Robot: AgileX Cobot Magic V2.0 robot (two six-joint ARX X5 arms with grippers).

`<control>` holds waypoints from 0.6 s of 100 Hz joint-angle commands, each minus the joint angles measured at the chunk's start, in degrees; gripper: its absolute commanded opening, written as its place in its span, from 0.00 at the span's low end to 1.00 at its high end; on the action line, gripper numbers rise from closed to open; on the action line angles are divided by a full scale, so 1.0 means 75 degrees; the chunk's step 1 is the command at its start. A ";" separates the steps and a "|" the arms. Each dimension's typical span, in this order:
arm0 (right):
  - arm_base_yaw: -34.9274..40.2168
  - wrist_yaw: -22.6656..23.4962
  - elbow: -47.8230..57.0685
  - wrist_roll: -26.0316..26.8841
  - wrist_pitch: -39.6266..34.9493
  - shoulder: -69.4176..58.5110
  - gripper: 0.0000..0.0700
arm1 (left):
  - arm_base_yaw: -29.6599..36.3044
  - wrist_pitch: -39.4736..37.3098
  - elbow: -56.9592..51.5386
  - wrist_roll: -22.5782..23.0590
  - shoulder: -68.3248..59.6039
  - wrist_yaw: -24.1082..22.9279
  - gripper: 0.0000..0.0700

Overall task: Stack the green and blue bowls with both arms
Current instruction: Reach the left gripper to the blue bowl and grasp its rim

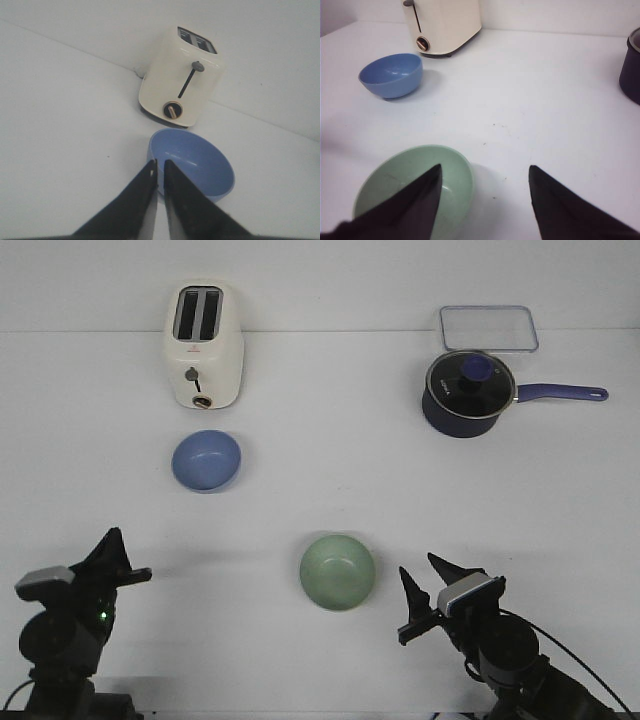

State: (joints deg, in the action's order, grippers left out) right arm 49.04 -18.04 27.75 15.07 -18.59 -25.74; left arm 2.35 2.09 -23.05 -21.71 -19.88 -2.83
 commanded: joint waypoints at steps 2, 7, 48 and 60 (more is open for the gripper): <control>0.0073 -0.0006 0.0038 -0.0050 0.0076 -0.0032 0.50 | -0.0012 0.0484 -0.1201 0.0490 -0.1690 0.0294 0.37; 0.0073 -0.0006 0.0038 -0.0050 0.0076 -0.0032 0.50 | -0.0012 0.0766 -0.1918 0.0694 -0.2626 0.0452 0.58; 0.0073 -0.0009 0.0038 -0.0050 0.0076 -0.0032 0.50 | -0.0012 0.1629 -0.5467 0.0746 -0.8507 0.1256 0.66; 0.0073 -0.0009 0.0038 -0.0050 0.0070 -0.0032 0.50 | -0.0012 0.1719 -0.5986 0.0749 -0.9562 0.1236 0.66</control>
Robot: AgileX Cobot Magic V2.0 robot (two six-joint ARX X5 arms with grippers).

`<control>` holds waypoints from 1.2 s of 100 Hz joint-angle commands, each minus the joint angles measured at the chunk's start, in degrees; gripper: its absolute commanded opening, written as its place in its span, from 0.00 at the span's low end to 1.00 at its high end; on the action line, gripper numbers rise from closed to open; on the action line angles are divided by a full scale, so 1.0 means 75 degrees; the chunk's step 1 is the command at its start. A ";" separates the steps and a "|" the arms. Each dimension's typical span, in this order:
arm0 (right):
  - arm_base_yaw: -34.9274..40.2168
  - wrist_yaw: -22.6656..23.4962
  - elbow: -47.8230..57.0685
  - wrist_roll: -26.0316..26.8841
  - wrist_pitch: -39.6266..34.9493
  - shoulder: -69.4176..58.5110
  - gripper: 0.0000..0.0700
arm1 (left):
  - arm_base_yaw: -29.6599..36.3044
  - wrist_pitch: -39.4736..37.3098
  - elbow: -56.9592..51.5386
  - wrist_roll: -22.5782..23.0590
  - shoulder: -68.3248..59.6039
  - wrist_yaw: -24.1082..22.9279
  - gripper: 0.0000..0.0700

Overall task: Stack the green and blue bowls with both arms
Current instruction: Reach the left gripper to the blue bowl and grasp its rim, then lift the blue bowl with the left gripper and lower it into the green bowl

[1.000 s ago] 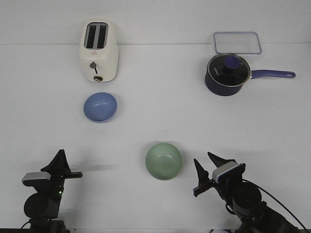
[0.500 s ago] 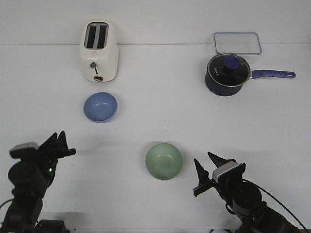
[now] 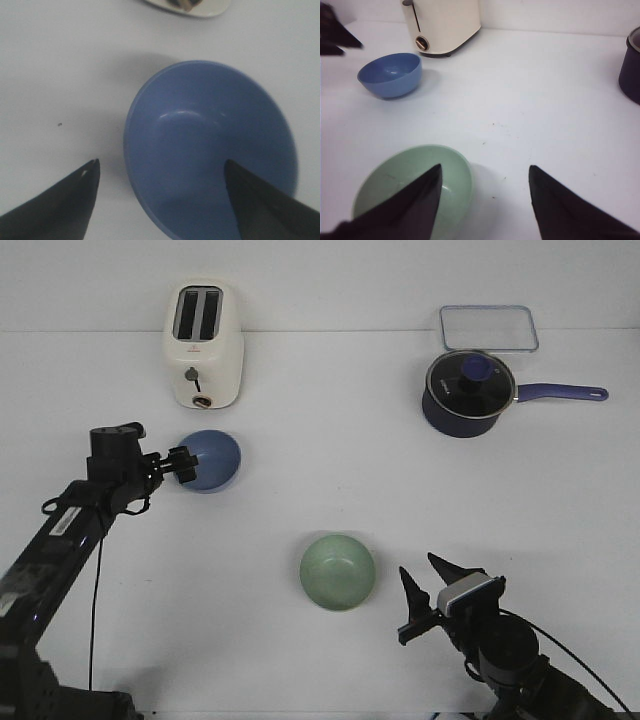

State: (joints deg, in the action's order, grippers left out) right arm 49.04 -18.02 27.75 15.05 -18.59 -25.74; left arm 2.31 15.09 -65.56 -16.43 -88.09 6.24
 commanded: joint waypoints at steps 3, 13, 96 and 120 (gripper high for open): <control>0.0073 -0.0012 0.0038 -0.0047 0.0067 -0.0032 0.50 | -0.0006 -0.0017 -0.0399 0.0041 -0.0676 0.0026 0.66; 0.0073 -0.0012 0.0038 -0.0047 0.0067 -0.0032 0.50 | -0.0009 -0.0020 -0.0606 0.0044 -0.1244 -0.0061 0.66; 0.0073 -0.0259 0.0041 -0.0050 0.0020 -0.0026 0.50 | 0.0105 -0.0376 -0.0688 0.0111 -0.0702 0.0799 0.01; 0.0073 -0.0259 0.0041 -0.0047 0.0026 -0.0026 0.50 | 0.1218 0.0370 -0.0662 0.0309 0.0539 0.1224 0.01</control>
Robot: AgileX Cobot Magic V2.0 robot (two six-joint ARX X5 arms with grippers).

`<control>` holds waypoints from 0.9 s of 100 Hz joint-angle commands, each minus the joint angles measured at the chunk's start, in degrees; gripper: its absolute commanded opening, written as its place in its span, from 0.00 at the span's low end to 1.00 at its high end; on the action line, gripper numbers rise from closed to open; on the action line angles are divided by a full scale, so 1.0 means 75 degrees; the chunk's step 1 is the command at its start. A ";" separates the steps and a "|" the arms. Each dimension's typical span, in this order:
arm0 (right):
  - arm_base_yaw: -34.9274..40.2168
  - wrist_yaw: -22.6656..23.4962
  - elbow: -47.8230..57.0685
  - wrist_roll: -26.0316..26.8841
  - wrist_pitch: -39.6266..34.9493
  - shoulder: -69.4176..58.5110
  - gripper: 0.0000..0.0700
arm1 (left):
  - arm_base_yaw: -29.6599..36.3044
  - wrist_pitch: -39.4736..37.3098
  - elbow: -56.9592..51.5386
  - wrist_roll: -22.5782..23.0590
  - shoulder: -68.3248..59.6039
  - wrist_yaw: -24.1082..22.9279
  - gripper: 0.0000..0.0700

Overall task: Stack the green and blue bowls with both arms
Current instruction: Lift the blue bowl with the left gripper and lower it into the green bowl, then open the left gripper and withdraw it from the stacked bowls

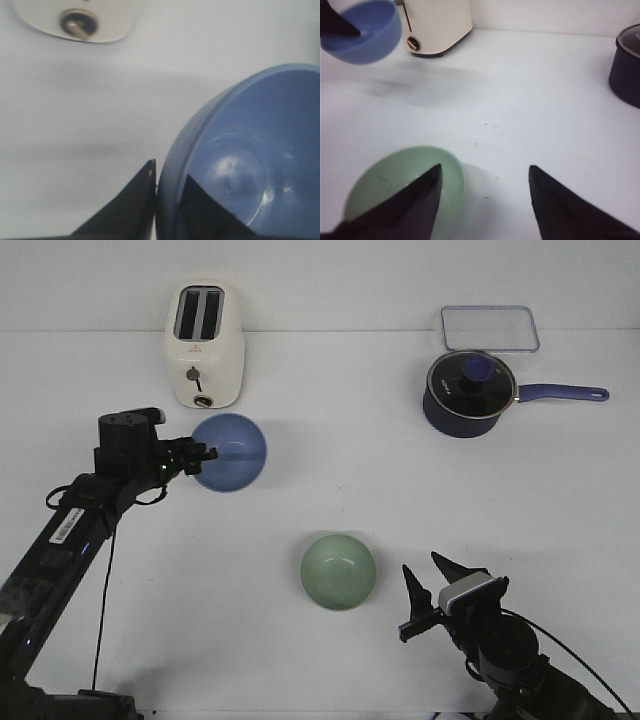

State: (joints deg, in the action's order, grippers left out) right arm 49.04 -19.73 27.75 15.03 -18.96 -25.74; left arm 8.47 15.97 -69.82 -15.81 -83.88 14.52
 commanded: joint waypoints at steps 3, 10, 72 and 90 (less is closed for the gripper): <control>0.0073 -0.0035 0.0041 -0.0044 0.0079 -0.0026 0.50 | 0.0667 0.0382 -0.0058 0.0277 0.0044 0.0131 0.01; 0.0073 -0.0035 0.0041 -0.0044 0.0096 -0.0026 0.50 | 0.1390 0.0522 0.0128 0.0332 0.0149 0.0131 0.01; 0.0073 -0.0032 0.0041 -0.0038 0.0067 -0.0026 0.50 | 0.4436 -0.0082 0.0801 -0.0041 -0.0315 -0.0679 0.02; 0.0073 -0.0032 0.0041 -0.0041 0.0070 -0.0026 0.50 | 0.4491 -0.0076 0.0801 -0.0105 -0.0408 -0.0682 0.43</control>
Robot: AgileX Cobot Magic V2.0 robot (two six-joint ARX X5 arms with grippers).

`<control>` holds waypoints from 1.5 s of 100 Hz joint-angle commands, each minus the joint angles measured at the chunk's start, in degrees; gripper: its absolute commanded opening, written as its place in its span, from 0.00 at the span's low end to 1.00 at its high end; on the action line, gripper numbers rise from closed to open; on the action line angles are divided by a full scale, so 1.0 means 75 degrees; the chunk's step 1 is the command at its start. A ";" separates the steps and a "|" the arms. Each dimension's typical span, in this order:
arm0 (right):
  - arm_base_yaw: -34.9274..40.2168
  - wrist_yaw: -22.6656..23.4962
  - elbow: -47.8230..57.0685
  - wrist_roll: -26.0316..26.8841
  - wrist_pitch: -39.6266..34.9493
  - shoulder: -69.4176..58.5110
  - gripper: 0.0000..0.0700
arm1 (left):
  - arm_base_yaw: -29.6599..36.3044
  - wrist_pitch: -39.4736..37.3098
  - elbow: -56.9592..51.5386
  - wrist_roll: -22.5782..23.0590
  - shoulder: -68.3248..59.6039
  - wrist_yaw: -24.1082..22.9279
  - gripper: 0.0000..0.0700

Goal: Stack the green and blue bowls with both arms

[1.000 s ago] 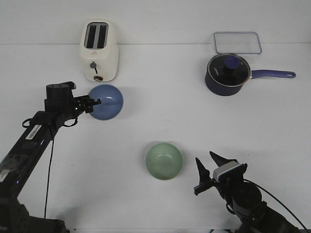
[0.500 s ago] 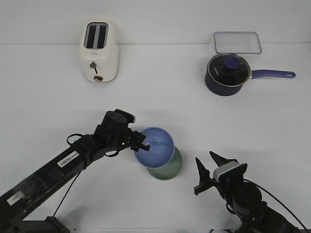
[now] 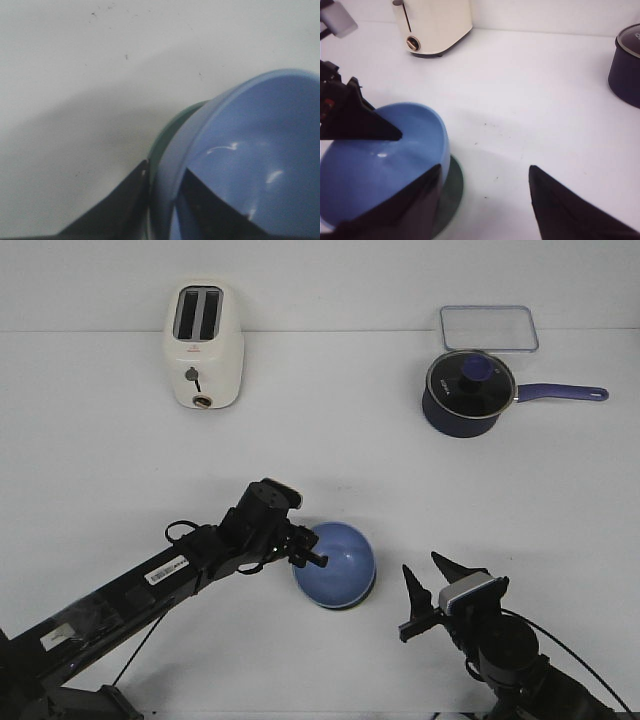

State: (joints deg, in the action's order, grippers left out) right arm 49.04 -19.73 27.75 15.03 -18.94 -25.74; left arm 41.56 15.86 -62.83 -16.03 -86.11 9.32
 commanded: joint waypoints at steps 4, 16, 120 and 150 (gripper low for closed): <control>0.0073 -0.0035 0.0041 -0.0041 0.0067 -0.0026 0.50 | 0.0076 -0.0067 -0.0131 -0.0117 -0.0111 0.0009 0.52; 0.0073 -0.0035 0.0041 -0.0041 0.0070 -0.0026 0.50 | 0.0041 -0.0073 -0.0134 -0.0070 -0.0003 -0.0052 0.54; 0.0073 -0.0003 0.0041 -0.0041 0.0236 -0.0026 0.01 | -0.0968 -0.0775 0.3587 0.0434 0.5514 -0.1276 0.01; 0.0073 0.0026 0.0041 0.0213 0.0411 -0.0020 0.01 | -0.0959 -0.0828 0.3585 0.0443 0.5549 -0.1274 0.02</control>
State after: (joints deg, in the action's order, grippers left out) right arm 49.04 -19.51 27.75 15.70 -16.80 -25.74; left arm 34.02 10.48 -35.20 -12.95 -44.45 -0.10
